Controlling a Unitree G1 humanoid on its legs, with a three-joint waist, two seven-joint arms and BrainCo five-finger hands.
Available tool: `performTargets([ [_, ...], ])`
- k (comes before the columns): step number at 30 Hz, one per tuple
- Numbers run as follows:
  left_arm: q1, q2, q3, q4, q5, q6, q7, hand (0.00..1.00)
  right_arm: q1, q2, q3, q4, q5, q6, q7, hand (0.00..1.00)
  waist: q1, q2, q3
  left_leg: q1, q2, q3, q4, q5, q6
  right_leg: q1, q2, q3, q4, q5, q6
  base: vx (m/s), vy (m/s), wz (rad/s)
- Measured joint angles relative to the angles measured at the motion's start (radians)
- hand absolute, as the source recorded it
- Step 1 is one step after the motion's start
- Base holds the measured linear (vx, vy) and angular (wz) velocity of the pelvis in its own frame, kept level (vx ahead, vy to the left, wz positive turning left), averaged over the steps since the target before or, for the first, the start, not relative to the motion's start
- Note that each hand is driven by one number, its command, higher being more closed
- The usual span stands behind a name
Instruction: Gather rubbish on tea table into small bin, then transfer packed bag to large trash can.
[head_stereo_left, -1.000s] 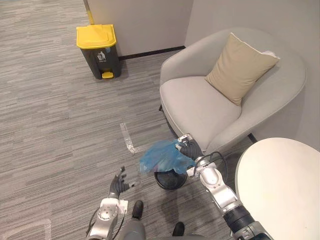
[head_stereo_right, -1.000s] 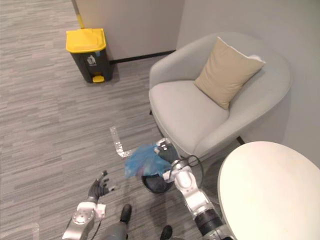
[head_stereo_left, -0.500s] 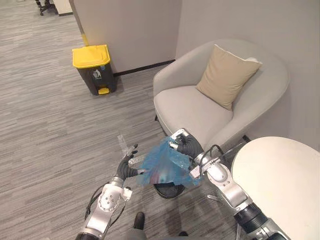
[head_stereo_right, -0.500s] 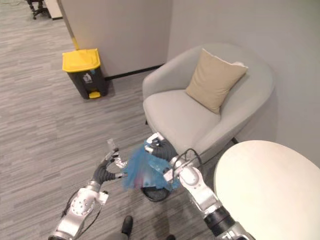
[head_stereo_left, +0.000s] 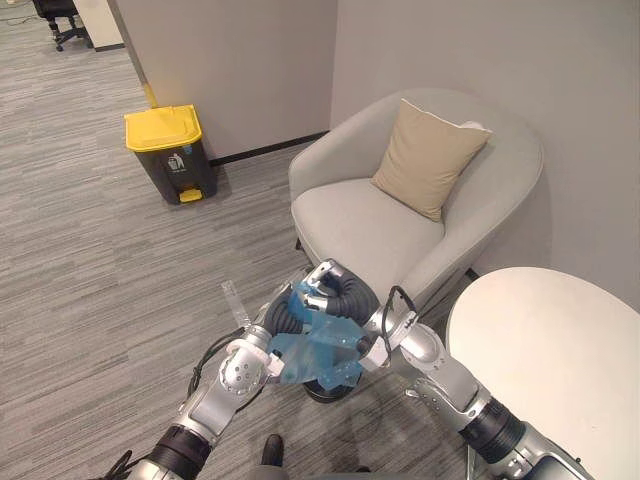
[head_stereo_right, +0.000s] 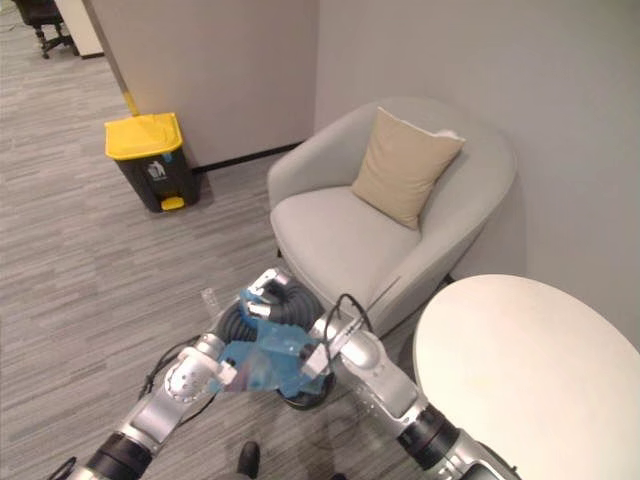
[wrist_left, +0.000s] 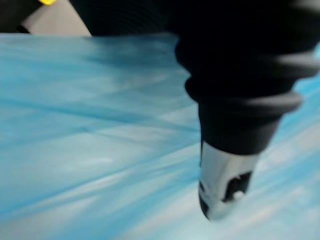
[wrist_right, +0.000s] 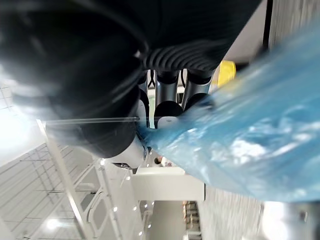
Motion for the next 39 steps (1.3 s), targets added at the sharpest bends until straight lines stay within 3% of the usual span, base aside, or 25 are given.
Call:
performTargets([
  [4, -0.006, -0.013, -0.02, 0.033, 0.009, -0.015, 0.019, 0.0, 0.0, 0.007, 0.035, -0.014, 0.019, 0.011, -0.001, 1.0, 0.0, 0.0, -0.003, 0.005, 0.0, 0.011, 0.0, 0.0, 0.0, 0.0, 0.0, 0.011, -0.001, 0.003, 0.001, 0.0, -0.002, -0.08],
  [5, -0.005, -0.023, -0.031, 0.051, 0.009, -0.015, 0.021, 1.0, 0.0, 0.008, 0.043, -0.014, 0.02, 0.017, -0.003, 1.0, 0.0, 0.0, -0.003, 0.006, 0.0, 0.013, 0.0, 0.0, 0.0, 0.0, 0.0, 0.013, -0.001, 0.004, 0.001, -0.01, -0.003, -0.04],
  [9, -0.001, -0.069, -0.08, 0.114, 0.007, -0.019, 0.014, 1.0, 0.001, 0.015, 0.069, -0.012, 0.02, 0.046, -0.015, 1.0, 0.0, 0.0, -0.003, 0.008, 0.001, 0.014, 0.0, 0.0, 0.0, 0.0, 0.001, 0.016, -0.001, 0.006, 0.0, 0.0, 0.0, 0.0],
  [25, 0.005, -0.117, -0.103, 0.225, -0.064, -0.007, -0.001, 1.0, 0.016, 0.063, 0.058, -0.005, -0.004, 0.048, -0.037, 1.0, -0.006, 0.0, -0.003, 0.009, 0.005, 0.015, 0.0, 0.0, -0.001, 0.0, 0.003, 0.019, -0.006, 0.008, 0.0, 0.0, 0.0, 0.0],
  [26, 0.008, -0.118, -0.1, 0.225, -0.067, -0.006, 0.0, 1.0, 0.02, 0.078, 0.054, 0.007, -0.007, 0.046, -0.037, 0.0, -0.007, 0.001, -0.003, 0.009, 0.005, 0.015, 0.0, 0.0, -0.001, 0.0, 0.003, 0.019, -0.006, 0.008, 0.0, 0.0, 0.0, 0.0],
  [34, 0.072, -0.153, -0.002, 0.223, -0.133, 0.019, 0.0, 1.0, 0.092, 0.122, -0.027, 0.089, -0.211, 0.017, -0.056, 0.0, -0.013, 0.001, -0.003, 0.01, 0.004, 0.015, -0.001, 0.0, -0.001, 0.002, 0.001, 0.019, -0.005, 0.008, 0.0, 0.0, 0.0, 0.0],
  [39, 0.104, -0.165, 0.072, 0.181, -0.178, 0.029, 0.009, 1.0, 0.125, 0.121, -0.124, 0.106, -0.447, -0.006, -0.127, 0.0, -0.015, 0.001, -0.003, 0.01, 0.004, 0.014, 0.0, 0.0, -0.001, 0.002, 0.0, 0.019, -0.005, 0.008, 0.0, 0.0, 0.0, 0.0],
])
